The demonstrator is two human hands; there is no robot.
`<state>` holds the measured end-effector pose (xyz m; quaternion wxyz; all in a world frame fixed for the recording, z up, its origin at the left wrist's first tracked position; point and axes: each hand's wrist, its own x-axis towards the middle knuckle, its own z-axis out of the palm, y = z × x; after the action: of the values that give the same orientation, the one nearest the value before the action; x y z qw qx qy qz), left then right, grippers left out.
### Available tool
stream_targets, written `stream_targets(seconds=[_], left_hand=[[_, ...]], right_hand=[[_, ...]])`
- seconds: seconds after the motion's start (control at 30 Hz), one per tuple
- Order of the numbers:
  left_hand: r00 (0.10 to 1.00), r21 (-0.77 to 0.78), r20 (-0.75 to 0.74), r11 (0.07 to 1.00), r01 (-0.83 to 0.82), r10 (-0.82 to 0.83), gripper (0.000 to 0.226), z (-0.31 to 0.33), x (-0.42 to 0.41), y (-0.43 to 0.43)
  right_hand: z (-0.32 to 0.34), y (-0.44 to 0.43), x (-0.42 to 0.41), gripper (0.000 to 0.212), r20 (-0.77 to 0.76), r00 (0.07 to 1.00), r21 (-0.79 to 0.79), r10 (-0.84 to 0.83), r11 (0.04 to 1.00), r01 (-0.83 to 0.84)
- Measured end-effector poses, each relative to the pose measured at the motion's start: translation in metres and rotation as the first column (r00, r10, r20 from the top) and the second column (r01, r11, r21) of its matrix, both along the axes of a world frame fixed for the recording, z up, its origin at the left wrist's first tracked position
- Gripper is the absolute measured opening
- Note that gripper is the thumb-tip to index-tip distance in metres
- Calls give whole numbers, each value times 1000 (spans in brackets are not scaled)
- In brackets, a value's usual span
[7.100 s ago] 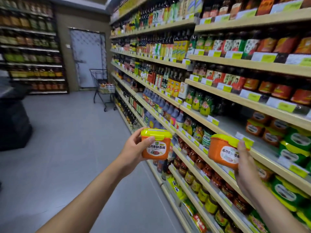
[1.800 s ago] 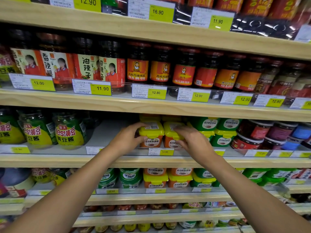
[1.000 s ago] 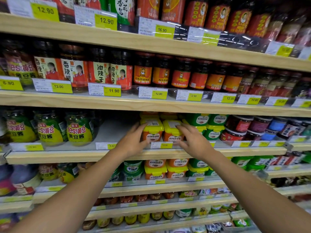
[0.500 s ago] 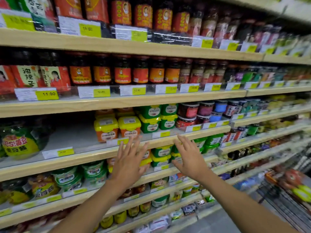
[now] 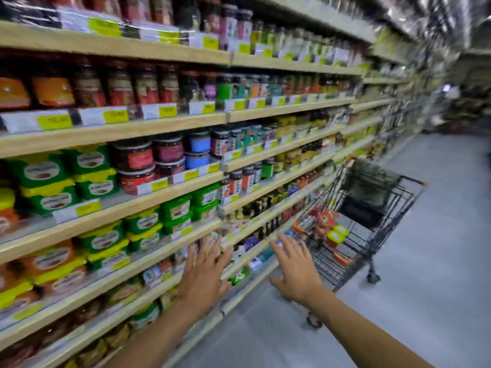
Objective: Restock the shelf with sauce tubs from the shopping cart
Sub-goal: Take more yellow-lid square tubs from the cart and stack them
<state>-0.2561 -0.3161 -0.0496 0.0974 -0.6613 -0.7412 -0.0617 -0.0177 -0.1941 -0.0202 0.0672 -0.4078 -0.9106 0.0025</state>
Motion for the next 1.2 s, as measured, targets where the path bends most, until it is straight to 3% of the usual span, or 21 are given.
stream_targets(seconds=[0.27, 0.53, 1.2], left_hand=[[985, -111, 27, 979, 171, -169, 96, -30, 136, 108], [948, -165, 140, 937, 307, -286, 91, -42, 221, 210], [900, -348, 351, 857, 381, -258, 91, -98, 246, 571]], right_hand=[[-25, 47, 149, 89, -10, 971, -32, -240, 970, 240], [-51, 109, 217, 92, -58, 884, -144, -464, 880, 453], [-104, 435, 247, 91, 11, 774, -346, -633, 724, 597]])
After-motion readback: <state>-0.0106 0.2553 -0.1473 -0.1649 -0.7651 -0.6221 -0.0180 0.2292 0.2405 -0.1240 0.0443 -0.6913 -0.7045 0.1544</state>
